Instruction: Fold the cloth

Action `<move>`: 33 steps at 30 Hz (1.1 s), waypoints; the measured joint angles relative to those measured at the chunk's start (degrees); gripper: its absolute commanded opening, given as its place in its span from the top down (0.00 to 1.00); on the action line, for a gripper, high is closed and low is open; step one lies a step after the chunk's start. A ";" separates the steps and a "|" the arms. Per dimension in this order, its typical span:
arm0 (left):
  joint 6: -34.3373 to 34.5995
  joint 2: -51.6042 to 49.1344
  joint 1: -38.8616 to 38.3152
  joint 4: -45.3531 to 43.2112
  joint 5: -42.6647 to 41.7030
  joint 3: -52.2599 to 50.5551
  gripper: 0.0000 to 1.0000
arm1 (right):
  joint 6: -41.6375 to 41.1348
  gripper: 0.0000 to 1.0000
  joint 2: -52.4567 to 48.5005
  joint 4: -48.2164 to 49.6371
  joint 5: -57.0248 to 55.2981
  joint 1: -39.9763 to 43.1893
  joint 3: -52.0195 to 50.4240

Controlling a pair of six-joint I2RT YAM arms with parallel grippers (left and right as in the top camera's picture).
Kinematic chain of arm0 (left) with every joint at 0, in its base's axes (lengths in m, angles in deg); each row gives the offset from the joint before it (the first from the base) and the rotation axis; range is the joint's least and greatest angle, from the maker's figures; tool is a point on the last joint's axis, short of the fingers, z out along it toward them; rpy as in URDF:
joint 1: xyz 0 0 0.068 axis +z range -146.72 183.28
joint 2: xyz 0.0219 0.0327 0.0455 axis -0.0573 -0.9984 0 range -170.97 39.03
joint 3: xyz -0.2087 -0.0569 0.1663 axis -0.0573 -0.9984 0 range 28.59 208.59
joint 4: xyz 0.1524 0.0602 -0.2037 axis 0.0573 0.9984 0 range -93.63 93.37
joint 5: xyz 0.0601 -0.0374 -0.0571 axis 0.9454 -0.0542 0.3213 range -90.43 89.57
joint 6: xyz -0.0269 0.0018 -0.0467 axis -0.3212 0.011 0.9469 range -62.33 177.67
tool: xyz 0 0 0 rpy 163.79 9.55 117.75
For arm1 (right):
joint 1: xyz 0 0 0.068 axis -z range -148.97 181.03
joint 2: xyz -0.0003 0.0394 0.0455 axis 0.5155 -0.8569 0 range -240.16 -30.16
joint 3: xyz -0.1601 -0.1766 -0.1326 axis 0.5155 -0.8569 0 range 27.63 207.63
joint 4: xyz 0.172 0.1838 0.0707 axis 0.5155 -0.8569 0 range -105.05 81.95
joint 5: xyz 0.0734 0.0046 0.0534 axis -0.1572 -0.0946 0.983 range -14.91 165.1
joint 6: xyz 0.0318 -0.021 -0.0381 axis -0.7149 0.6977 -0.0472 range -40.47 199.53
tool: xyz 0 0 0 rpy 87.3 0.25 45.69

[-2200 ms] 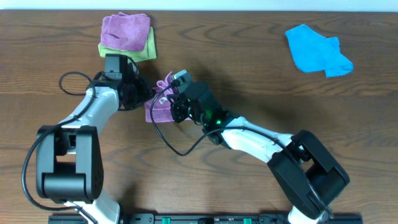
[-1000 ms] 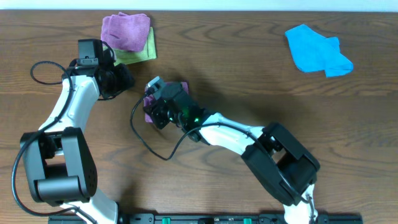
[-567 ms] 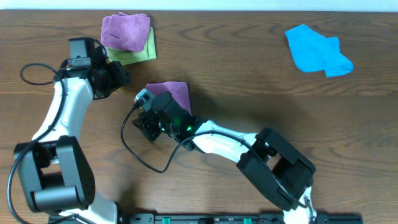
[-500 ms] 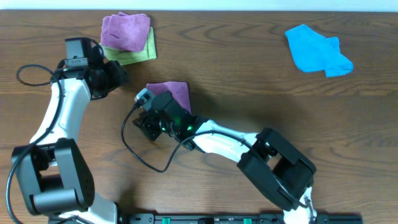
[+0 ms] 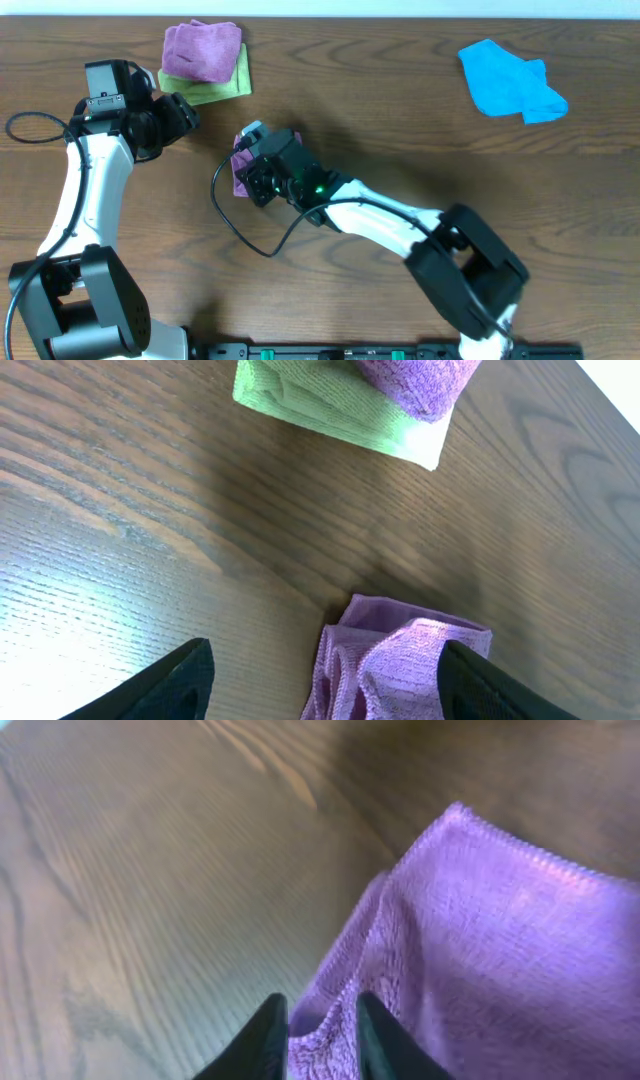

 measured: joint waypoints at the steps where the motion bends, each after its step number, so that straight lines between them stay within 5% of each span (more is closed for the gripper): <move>1: 0.00 0.00 0.00 -0.02 0.00 0.00 0.26 | -0.50 0.91 -0.87 0.48 0.07 0.00 0.00; 25: 0.00 0.00 0.00 0.26 -0.02 0.00 0.25 | -4.35 0.91 -6.25 3.93 3.61 -1.77 -0.02; 33: 0.02 0.02 0.00 2.60 -0.31 0.00 0.25 | -0.87 0.91 4.39 -0.37 3.56 2.32 0.00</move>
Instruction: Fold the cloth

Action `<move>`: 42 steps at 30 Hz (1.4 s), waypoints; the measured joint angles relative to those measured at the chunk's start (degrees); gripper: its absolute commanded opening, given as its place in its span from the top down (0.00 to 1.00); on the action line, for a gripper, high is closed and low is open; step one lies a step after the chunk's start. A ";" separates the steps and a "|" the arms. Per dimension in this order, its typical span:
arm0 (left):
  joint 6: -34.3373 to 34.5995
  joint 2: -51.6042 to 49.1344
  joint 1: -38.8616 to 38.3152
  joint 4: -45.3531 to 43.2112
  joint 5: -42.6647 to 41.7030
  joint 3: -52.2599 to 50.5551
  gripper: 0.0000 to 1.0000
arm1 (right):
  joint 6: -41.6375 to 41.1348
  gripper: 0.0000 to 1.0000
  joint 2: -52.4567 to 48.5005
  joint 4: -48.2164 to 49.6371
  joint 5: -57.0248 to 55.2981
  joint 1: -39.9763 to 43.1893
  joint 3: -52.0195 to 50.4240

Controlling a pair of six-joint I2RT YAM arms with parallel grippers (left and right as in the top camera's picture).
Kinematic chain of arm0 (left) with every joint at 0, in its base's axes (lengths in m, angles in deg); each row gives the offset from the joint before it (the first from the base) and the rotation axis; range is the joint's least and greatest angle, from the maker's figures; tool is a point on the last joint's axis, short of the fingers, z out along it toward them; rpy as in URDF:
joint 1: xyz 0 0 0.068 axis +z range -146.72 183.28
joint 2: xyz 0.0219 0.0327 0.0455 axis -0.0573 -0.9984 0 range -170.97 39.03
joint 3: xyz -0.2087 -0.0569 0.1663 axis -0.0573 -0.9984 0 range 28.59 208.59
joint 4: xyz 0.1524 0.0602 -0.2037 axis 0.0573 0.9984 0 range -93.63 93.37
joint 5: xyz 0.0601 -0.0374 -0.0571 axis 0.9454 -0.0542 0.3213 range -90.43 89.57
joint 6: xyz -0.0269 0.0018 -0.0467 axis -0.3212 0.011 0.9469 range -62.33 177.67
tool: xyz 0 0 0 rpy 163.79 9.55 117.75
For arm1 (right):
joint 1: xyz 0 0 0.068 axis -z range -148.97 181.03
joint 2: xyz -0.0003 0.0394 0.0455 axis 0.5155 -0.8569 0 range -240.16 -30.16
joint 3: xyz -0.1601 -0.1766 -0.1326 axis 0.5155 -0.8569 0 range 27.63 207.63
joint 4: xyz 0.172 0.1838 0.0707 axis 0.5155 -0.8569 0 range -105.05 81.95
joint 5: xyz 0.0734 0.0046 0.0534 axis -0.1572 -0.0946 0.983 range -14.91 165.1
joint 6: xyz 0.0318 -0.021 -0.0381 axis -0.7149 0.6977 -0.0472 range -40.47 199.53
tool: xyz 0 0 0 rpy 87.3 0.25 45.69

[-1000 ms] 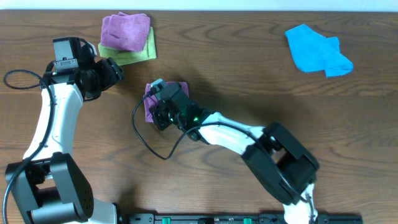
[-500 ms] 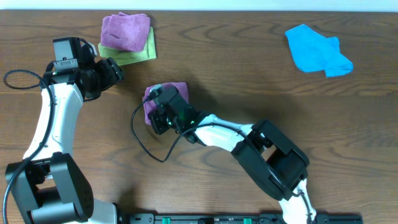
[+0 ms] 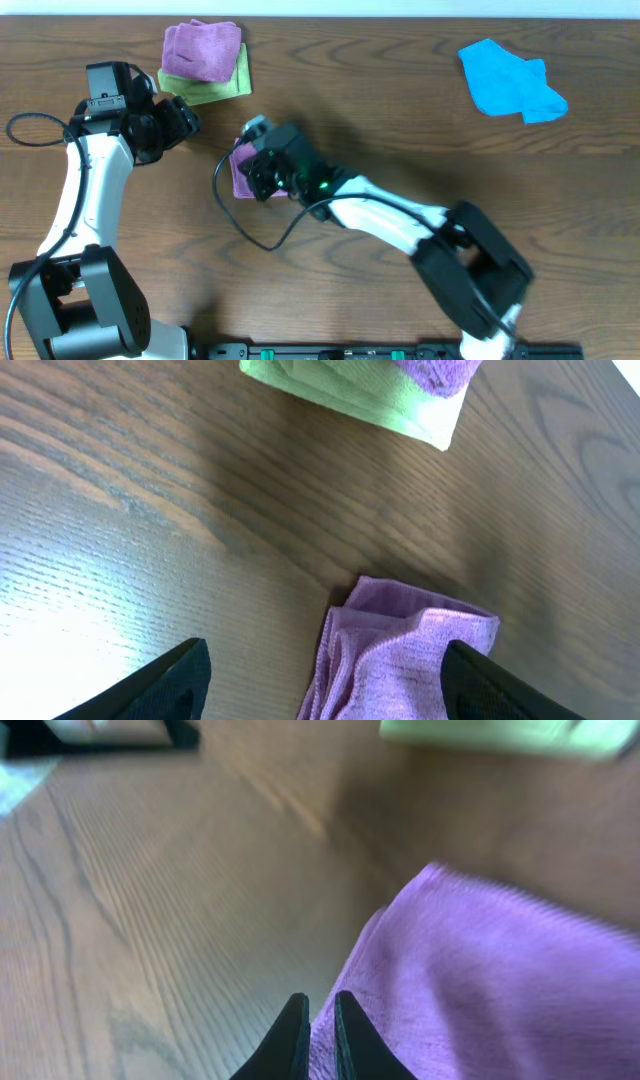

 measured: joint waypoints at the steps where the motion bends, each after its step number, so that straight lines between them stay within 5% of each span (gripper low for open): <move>1: -0.02 0.00 0.00 0.11 -0.15 0.00 0.25 | 0.74 0.92 1.84 -1.36 -0.02 0.52 0.02; 10: -0.02 2.19 0.00 1.46 -0.74 0.00 0.20 | 5.27 0.87 9.38 -11.78 -0.33 4.20 0.11; 17: 0.00 2.47 0.00 1.66 -1.90 0.00 0.19 | 5.22 0.93 -0.28 -6.05 1.14 2.21 0.15; 32: -0.02 2.47 0.00 1.68 -2.56 0.00 0.17 | -1.44 0.89 -10.56 -1.36 3.10 0.74 0.15; 35: 0.00 2.47 0.00 1.68 -2.56 0.00 0.17 | -1.84 0.71 -10.60 -1.18 4.26 -0.02 0.15; 38: 0.00 2.47 0.00 1.70 -2.56 0.00 0.13 | -2.10 0.08 -10.49 -2.10 6.78 -0.46 0.17; 39: -0.07 2.47 0.00 1.77 -2.58 0.00 0.10 | -2.08 0.01 -10.08 -2.47 7.61 -0.35 0.17; 42: -0.28 2.47 0.11 3.10 -2.84 0.00 0.05 | -1.55 0.01 -6.19 -5.27 8.28 0.94 0.15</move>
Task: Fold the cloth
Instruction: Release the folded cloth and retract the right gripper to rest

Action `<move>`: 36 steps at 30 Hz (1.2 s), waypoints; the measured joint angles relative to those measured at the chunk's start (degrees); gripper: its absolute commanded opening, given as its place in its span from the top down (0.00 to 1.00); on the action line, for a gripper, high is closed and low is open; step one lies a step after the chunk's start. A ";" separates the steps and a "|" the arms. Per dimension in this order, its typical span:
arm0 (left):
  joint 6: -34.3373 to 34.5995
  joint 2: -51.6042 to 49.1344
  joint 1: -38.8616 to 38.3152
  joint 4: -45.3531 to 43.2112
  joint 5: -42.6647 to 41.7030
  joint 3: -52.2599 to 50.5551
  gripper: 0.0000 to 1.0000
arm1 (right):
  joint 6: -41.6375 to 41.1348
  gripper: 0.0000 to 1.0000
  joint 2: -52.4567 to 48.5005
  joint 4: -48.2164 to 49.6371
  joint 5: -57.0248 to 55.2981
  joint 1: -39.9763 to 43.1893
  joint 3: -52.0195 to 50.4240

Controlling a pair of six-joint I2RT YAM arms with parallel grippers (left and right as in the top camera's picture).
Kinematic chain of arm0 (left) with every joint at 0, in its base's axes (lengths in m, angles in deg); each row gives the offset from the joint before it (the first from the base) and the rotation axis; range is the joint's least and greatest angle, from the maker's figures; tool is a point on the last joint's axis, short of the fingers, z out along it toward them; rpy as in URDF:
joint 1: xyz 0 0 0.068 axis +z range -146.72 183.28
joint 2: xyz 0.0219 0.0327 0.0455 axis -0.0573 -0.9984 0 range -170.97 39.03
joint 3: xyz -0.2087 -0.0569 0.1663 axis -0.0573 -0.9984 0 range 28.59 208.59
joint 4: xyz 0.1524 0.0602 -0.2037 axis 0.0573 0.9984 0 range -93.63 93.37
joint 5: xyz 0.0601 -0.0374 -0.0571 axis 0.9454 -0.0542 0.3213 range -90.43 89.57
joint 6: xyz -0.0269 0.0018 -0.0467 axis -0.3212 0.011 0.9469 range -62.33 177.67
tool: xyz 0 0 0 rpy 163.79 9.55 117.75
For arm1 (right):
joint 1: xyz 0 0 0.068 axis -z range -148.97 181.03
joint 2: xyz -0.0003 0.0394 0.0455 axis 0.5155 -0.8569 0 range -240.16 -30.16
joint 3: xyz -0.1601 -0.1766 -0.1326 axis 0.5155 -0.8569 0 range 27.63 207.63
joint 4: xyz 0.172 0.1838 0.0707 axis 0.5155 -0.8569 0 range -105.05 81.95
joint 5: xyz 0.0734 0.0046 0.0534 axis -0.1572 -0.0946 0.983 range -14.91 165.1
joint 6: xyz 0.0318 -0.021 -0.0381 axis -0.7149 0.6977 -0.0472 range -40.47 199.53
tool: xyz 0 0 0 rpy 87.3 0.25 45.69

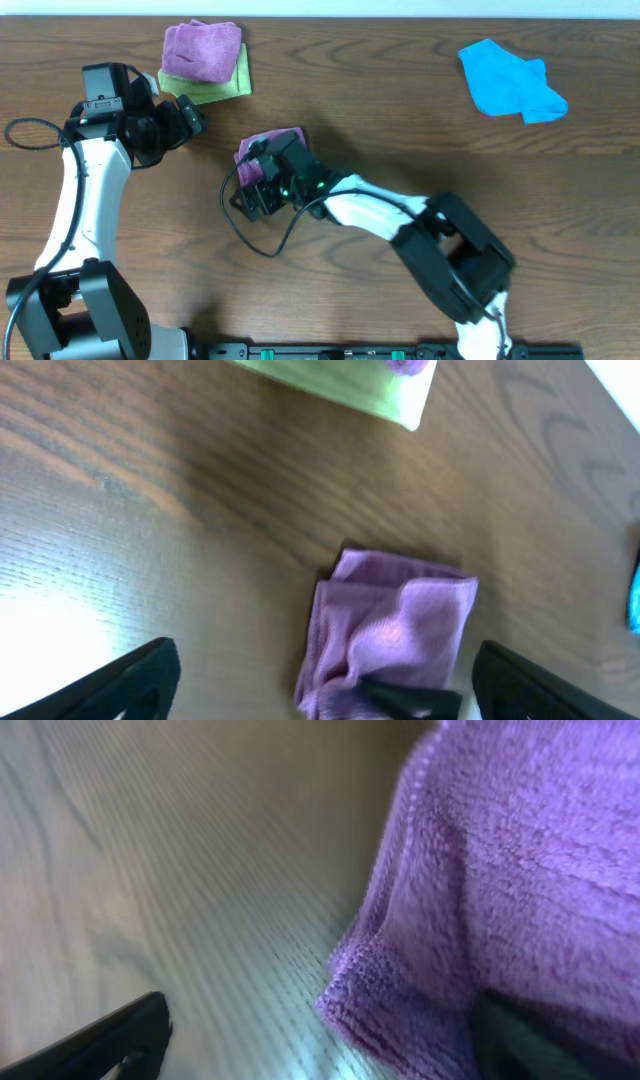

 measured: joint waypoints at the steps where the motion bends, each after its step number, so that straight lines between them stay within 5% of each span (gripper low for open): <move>1: 0.02 0.00 0.13 0.68 -0.13 0.00 0.05 | 0.37 0.01 1.99 -1.51 -0.26 1.03 0.00; 16: -0.76 0.00 5.35 9.84 -7.10 0.02 0.04 | 13.88 0.01 32.87 -35.60 -3.02 14.53 -0.57; 28: -1.77 0.31 5.33 9.97 -13.62 -9.75 0.05 | 10.69 0.01 78.95 -37.40 -5.79 23.26 -34.42; 32: 0.22 0.48 4.63 2.75 -16.70 -17.44 0.04 | 4.28 0.01 97.94 -38.01 -6.95 24.57 -42.16; 36: 4.48 0.52 2.34 -5.75 -18.99 -22.97 0.05 | 1.11 0.01 106.60 -38.62 -7.67 24.76 -43.52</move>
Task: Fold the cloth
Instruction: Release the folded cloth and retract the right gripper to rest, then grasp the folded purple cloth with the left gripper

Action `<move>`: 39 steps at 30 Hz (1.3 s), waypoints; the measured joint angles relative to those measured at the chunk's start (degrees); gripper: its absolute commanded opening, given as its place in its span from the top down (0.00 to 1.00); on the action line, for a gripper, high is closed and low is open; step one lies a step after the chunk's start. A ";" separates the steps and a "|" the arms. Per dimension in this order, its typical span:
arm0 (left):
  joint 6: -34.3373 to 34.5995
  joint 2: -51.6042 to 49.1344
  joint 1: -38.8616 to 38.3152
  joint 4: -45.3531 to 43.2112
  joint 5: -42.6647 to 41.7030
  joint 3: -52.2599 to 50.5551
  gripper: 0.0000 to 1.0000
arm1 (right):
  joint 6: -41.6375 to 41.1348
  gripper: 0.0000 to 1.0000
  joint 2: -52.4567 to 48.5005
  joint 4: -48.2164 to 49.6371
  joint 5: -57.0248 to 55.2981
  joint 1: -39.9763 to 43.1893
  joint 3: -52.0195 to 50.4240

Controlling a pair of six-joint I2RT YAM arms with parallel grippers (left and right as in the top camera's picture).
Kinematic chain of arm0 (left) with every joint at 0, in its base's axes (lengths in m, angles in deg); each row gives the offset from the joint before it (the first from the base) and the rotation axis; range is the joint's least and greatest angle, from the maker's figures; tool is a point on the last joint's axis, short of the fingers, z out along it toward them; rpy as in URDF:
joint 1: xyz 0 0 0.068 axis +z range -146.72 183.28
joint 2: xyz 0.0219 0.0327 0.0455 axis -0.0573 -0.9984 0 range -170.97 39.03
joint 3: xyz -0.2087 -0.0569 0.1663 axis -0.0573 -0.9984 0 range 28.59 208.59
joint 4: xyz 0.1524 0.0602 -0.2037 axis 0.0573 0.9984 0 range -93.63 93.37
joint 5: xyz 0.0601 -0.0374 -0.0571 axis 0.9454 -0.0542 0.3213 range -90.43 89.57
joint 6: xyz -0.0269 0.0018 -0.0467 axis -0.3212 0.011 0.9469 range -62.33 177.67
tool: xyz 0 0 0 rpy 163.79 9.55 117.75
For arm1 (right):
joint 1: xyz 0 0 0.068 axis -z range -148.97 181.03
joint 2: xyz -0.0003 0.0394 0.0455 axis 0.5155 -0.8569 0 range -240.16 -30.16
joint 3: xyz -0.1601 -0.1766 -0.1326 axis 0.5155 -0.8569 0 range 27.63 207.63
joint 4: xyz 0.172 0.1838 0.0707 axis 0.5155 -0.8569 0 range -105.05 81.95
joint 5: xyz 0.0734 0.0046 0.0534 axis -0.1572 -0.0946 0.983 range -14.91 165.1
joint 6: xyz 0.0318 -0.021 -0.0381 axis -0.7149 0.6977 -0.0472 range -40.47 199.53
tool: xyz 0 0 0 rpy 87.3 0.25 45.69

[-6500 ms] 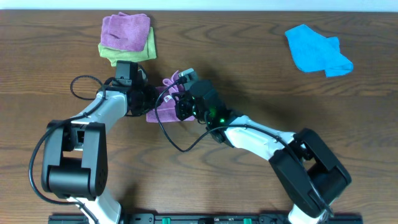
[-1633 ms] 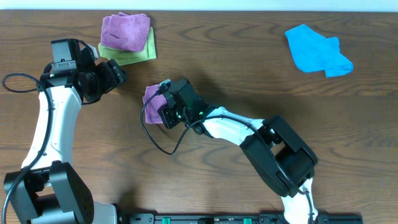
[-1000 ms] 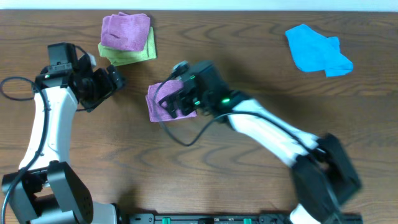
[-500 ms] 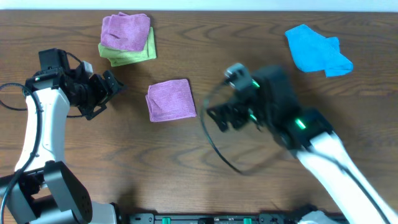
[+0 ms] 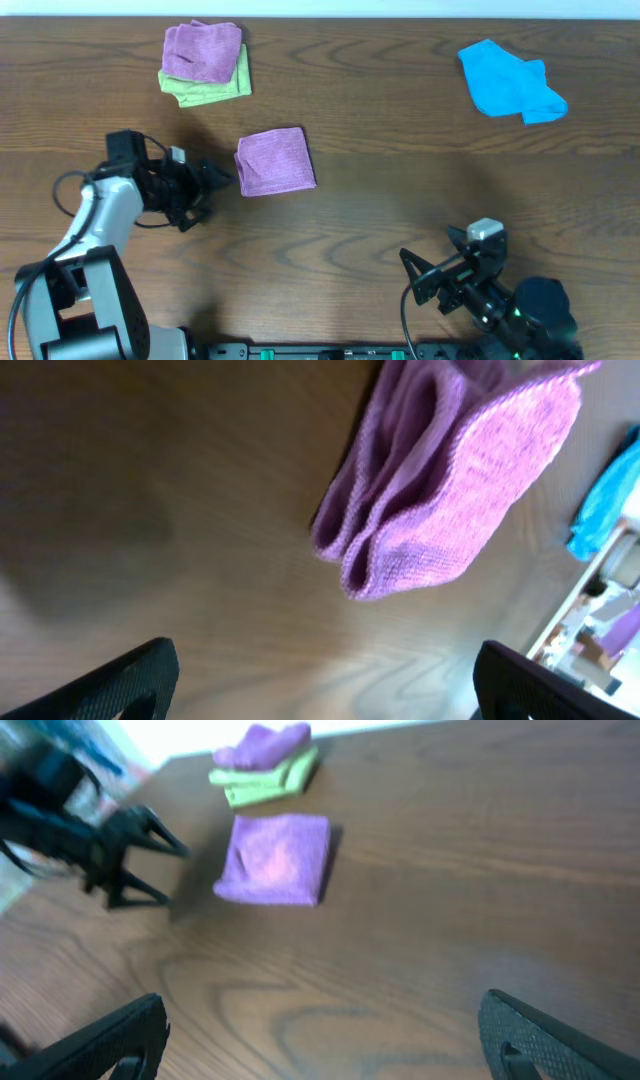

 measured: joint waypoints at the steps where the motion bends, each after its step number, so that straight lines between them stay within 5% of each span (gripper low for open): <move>1: 1.75 0.04 -1.16 -3.43 -0.33 -1.51 0.05 | -0.44 0.01 0.57 -0.02 -0.11 0.00 0.00; 10: 12.09 0.11 -7.93 -17.97 0.39 -6.05 0.04 | -1.46 0.01 0.63 -4.09 -0.44 0.00 -0.07; 39: 22.29 -3.34 -14.25 -28.13 9.22 -6.08 0.05 | -1.51 0.01 0.63 -15.37 -0.63 0.04 -0.09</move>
